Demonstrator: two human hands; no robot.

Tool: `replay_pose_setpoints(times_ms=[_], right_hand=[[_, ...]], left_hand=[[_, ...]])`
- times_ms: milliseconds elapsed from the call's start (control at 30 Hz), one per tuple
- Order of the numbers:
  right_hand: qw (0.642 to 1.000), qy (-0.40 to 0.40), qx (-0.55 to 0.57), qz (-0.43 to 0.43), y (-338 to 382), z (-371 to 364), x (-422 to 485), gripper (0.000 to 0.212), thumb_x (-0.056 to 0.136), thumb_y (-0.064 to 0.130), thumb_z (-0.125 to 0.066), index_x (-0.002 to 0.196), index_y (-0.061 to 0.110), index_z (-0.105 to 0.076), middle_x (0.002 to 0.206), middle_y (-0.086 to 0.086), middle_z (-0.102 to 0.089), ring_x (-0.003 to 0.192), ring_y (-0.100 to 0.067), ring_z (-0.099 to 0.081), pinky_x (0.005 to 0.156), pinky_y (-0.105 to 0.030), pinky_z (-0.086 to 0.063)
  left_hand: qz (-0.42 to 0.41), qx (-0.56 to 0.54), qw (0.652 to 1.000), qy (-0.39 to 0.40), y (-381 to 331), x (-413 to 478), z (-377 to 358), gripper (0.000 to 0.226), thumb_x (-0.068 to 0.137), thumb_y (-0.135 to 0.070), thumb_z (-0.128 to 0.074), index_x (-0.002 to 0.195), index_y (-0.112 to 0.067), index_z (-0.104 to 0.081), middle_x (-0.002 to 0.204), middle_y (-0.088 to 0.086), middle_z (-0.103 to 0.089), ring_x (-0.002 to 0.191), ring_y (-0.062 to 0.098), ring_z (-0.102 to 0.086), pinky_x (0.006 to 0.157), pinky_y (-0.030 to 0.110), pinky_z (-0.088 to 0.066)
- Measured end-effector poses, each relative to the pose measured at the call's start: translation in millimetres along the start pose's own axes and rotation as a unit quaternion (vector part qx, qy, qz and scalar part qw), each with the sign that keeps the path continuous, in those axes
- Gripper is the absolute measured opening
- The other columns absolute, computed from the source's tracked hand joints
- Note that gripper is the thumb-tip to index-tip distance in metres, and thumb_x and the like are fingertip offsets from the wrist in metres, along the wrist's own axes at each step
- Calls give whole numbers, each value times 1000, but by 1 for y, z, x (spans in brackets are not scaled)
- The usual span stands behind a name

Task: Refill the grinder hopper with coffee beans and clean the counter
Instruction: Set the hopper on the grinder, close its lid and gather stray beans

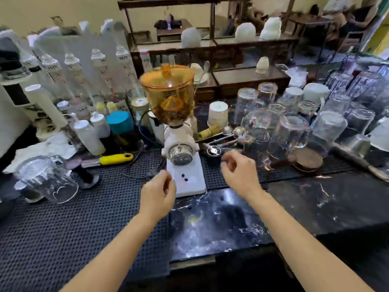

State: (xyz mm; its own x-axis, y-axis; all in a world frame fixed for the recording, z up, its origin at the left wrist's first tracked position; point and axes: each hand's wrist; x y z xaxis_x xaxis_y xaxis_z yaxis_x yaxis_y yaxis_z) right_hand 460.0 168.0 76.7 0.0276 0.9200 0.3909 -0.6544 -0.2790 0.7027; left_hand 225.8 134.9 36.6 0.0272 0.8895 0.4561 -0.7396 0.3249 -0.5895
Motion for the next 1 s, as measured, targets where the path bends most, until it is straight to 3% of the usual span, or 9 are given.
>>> replay_pose_setpoints(times_ms=[200,433,567,633,700,800,867,967,1000], right_hand=[[959,264,-101,-6,-63,-28,-65,22,88,29,-57,81,11,-68,82,-9,-62,84,-28,-58,70,-38,-45],[956,269,-112,23,-67,-33,-74,20,93,24,-52,89,15,-70,88,-4,-58,83,-25,-58,61,-31,-40],[959,258,-116,5,-66,-35,-76,15,94,18,-48,90,12,-61,96,-3,-56,81,-25,-56,66,-35,-44],[970,227,-44,-74,-65,-32,-75,14,93,16,-48,84,13,-59,86,-2,-60,74,-20,-57,65,-31,-43],[966,157,102,-179,-63,-27,-74,15,90,10,-53,77,14,-60,65,-1,-63,57,-10,-57,54,-17,-42],[901,96,269,-327,-63,-26,-72,20,85,-2,-49,82,12,-62,53,-1,-58,42,-11,-50,37,-17,-37],[869,79,297,-387,-64,-28,-68,28,83,-8,-40,85,9,-62,51,3,-50,41,-11,-42,36,-20,-30],[961,111,62,-244,-63,-30,-64,25,88,6,-42,82,18,-63,66,5,-57,60,-15,-50,54,-29,-36],[976,132,-37,-168,-60,-31,-64,19,90,14,-46,86,18,-64,74,2,-60,68,-19,-54,58,-31,-38]], left_hand=[[80,105,984,120,-6,-54,-58,23,84,-10,-65,105,-5,-62,99,15,-61,87,33,-58,73,37,-48],[96,107,987,73,-13,-56,-62,4,79,2,-70,83,2,-71,82,17,-65,71,31,-62,63,39,-54],[224,29,974,-6,-15,-50,-61,8,83,-8,-67,78,-12,-63,75,1,-62,65,16,-58,62,27,-45],[369,-135,917,-72,-17,-43,-57,13,86,-6,-60,77,-14,-57,70,1,-64,57,13,-61,52,23,-48],[469,-364,797,-116,-17,-33,-54,18,87,5,-51,75,-8,-53,68,9,-62,50,13,-61,42,18,-46],[529,-521,664,-90,-19,-15,-46,26,83,10,-36,66,-9,-45,58,5,-50,39,10,-42,32,16,-29],[527,-486,696,-44,-18,-2,-42,26,79,5,-32,61,-12,-41,51,1,-42,35,10,-30,33,19,-21],[382,-113,916,56,-8,15,-44,20,89,-10,-37,74,-10,-50,65,7,-52,56,23,-49,50,32,-34],[303,37,948,95,-5,18,-47,17,93,-20,-37,87,-12,-51,73,10,-58,65,30,-54,55,35,-36]])
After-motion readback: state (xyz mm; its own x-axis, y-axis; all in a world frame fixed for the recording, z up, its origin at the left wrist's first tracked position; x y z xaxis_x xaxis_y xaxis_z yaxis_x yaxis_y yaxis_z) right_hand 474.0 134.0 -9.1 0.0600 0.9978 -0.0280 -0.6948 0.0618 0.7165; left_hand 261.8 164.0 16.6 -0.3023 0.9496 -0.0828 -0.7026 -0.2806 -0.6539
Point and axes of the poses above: each hand's wrist, its own x-axis towards the middle knuckle, its own z-axis out of the back of the hand, y = z × x
